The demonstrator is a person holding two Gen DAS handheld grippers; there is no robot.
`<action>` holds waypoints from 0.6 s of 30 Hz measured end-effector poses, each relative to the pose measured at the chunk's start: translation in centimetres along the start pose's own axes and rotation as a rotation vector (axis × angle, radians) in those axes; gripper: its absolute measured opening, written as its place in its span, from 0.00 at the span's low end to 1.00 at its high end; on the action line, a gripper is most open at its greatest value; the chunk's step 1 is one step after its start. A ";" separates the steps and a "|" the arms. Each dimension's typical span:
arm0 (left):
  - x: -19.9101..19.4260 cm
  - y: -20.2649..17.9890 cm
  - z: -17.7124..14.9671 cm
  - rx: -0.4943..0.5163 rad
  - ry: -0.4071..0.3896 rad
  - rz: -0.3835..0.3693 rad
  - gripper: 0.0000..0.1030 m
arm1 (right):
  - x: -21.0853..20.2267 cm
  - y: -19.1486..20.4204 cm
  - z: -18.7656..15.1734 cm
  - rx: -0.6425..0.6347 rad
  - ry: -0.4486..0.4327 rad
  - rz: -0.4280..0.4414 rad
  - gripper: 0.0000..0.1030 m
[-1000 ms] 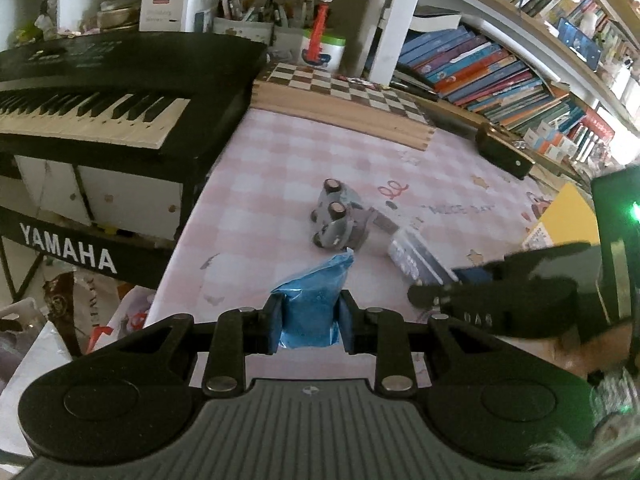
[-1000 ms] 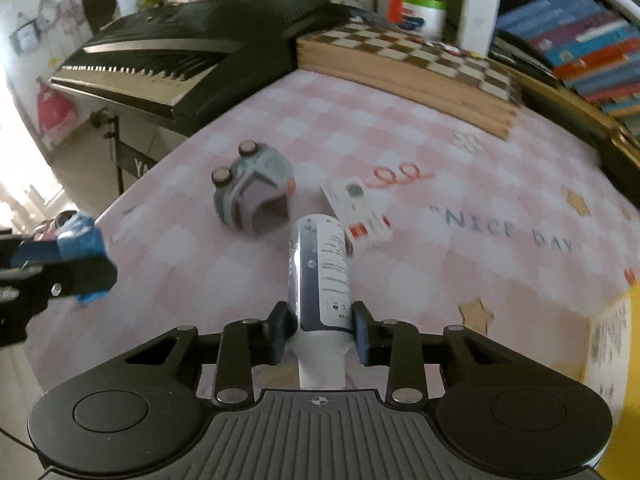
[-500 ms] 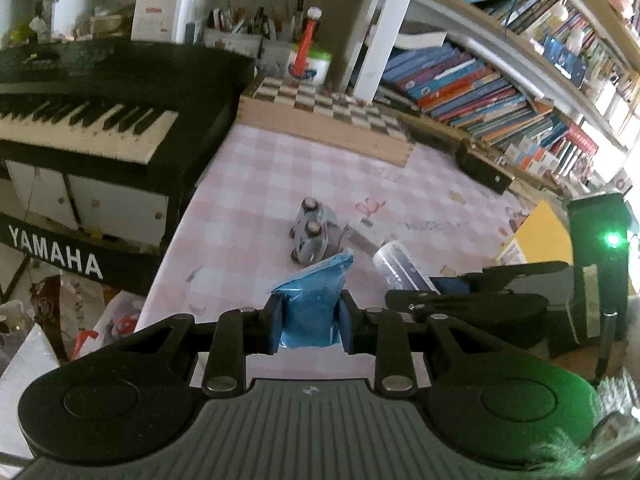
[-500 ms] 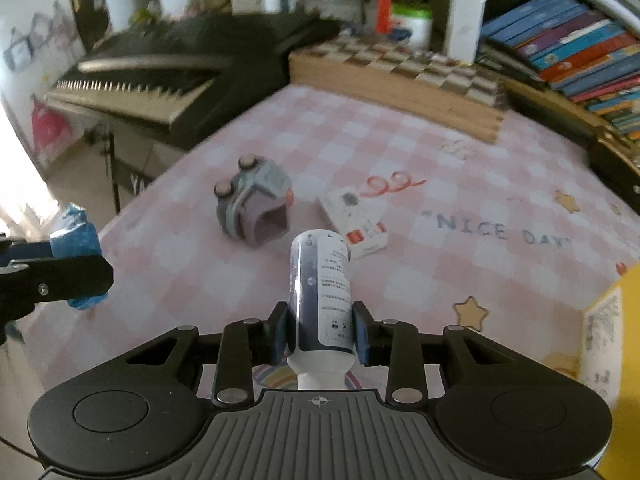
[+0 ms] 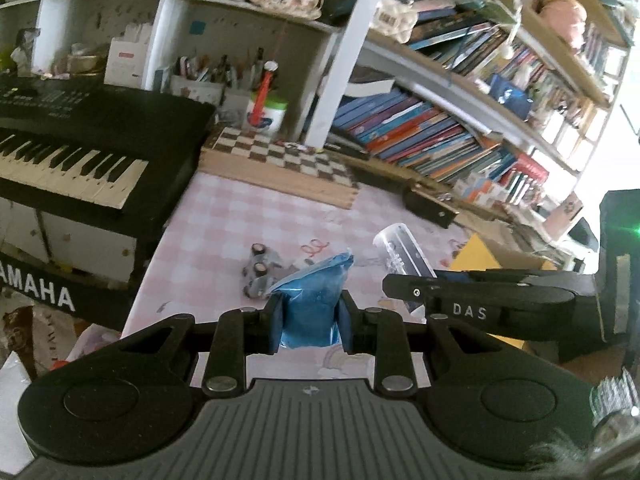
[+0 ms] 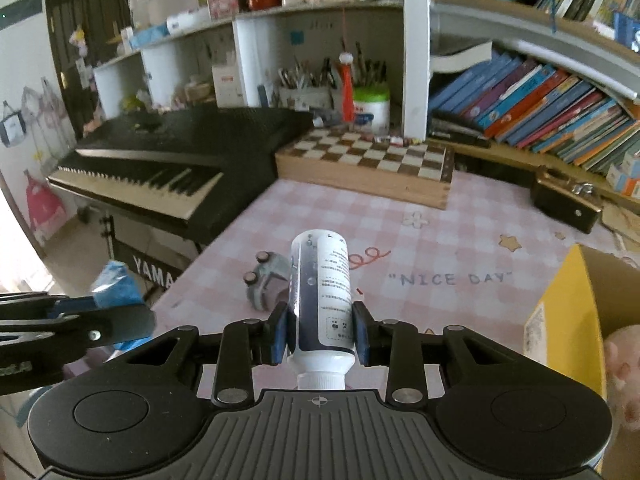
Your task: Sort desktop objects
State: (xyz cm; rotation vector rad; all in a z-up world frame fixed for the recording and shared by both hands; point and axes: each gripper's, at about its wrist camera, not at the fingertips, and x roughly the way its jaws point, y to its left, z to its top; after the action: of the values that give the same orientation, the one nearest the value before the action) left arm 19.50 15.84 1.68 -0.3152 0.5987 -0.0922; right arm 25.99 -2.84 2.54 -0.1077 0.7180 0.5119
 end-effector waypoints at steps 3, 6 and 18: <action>-0.9 -0.4 -0.3 0.007 -0.001 -0.027 0.24 | -1.8 0.2 -0.9 0.029 -0.015 -0.008 0.32; -2.0 -0.7 -0.7 0.018 -0.003 -0.054 0.24 | -3.6 0.4 -2.0 0.067 -0.022 -0.018 0.32; -5.9 -1.6 -3.5 0.055 0.012 -0.156 0.24 | -9.1 2.2 -6.8 0.187 -0.047 -0.075 0.32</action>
State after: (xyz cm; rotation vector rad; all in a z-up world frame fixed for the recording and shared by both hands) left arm 12.68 14.45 2.67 -0.3078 0.5822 -0.2605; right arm 15.07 -6.45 3.53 0.0517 0.7093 0.3727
